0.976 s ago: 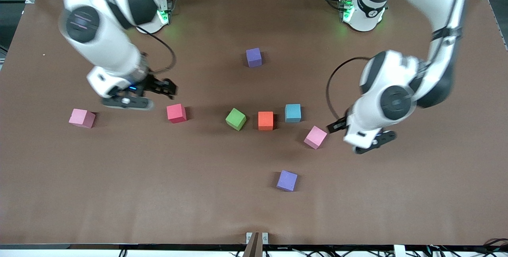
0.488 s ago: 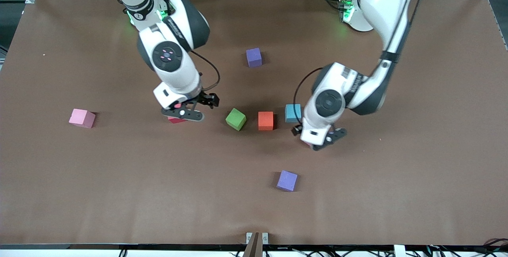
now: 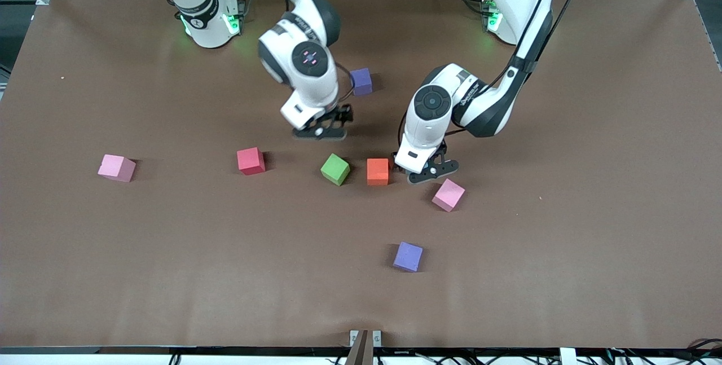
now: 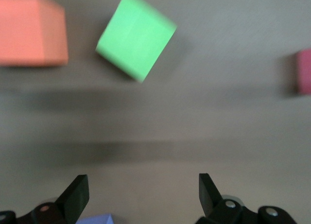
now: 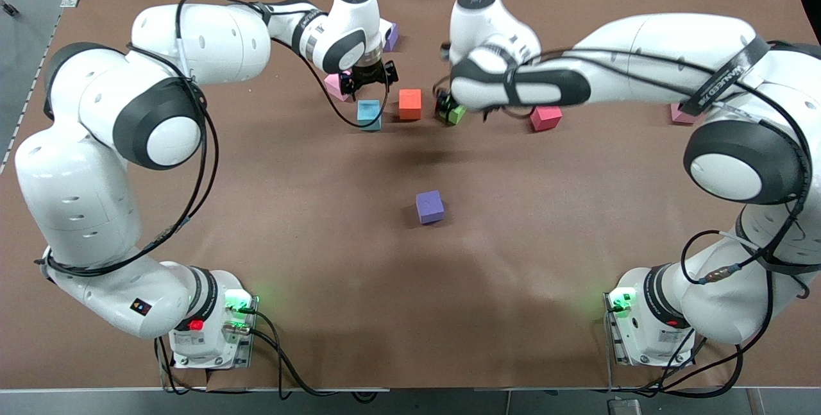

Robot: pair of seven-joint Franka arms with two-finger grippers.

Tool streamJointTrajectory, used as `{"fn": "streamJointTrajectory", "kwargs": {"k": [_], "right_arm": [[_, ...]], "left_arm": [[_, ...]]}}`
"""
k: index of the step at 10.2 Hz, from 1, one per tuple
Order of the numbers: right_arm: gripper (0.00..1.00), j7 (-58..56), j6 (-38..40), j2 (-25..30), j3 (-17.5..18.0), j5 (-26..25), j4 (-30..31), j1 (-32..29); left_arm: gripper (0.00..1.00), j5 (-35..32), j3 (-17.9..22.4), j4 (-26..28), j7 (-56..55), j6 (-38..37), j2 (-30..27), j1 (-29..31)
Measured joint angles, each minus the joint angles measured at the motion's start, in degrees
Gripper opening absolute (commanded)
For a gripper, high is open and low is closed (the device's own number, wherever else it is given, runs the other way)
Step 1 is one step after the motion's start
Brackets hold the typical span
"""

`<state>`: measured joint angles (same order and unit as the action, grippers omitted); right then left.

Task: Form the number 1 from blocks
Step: 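Lower the right gripper onto the purple cube while the left gripper lowers onto orange, then close the right gripper on the purple cube while the left gripper grips orange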

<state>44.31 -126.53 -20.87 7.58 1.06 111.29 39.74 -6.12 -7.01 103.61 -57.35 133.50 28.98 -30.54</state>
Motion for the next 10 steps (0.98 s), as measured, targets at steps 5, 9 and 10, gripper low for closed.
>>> {"fn": "streamJointTrajectory", "kwargs": {"k": [5, 9, 10], "right_arm": [[1.00, 0.6, -5.9, 4.0, 11.4, 0.0, 9.4, 0.2], [1.00, 0.6, -15.8, 2.6, 13.7, -0.1, 15.9, 0.2], [1.00, 0.7, -16.8, 2.0, 13.7, -0.1, 15.9, 0.2]], "left_arm": [[1.00, -0.1, -0.1, -3.0, 0.3, 0.4, -0.4, -0.1], [1.00, -0.1, -0.1, -11.7, -0.9, 0.3, 6.4, -3.4], [1.00, -0.1, 0.0, -13.8, -1.0, 0.0, 8.3, -4.1]]}}
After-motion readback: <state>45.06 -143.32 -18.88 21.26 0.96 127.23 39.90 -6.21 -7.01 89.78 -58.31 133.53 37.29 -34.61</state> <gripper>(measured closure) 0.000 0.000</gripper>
